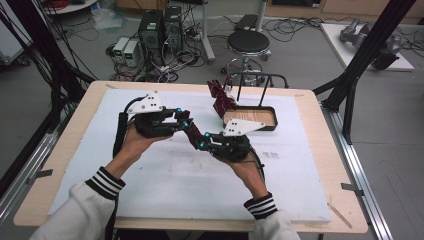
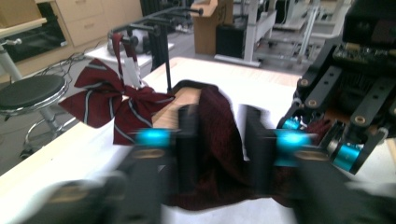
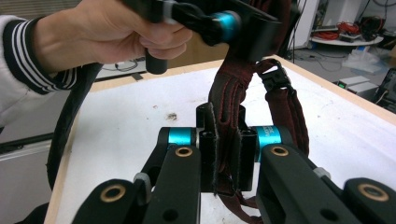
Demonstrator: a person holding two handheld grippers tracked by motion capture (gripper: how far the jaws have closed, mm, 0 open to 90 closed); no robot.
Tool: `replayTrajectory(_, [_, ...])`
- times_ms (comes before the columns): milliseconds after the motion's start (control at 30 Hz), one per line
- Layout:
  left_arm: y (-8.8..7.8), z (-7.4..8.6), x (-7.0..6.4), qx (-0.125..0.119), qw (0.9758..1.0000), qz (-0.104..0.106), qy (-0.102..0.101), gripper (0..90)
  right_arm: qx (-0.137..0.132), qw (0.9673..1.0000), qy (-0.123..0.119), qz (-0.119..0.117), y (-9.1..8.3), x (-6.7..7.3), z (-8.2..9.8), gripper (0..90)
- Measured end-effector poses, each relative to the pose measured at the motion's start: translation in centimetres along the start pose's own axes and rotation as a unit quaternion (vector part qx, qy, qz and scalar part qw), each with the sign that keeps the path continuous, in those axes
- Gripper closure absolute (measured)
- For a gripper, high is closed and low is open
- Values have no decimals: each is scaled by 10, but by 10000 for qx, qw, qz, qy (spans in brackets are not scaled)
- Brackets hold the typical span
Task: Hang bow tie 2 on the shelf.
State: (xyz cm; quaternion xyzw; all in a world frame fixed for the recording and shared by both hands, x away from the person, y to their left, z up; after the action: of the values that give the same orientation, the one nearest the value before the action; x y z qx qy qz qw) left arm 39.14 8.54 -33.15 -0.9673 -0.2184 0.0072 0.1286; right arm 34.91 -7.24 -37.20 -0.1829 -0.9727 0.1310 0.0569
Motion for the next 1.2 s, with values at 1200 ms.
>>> replayTrajectory(1200, [-36, 42, 16, 114, 9978, -622, 218, 135, -599, 9938, 90, 932, -62, -32, -9, 839])
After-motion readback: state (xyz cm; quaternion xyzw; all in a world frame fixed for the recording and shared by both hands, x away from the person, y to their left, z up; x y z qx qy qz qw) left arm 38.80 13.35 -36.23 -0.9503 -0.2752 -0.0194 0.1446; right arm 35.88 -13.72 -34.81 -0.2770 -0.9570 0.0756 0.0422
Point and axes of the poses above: each handheld gripper's, and its own axes: y roughly forward along the jaws, z roughly out of its underside, x roughly to its left, the point moved 6 cm from there along y, roughly forward along the jaws, and after that the axes turned 1 degree about y, right-handed, at the moved point
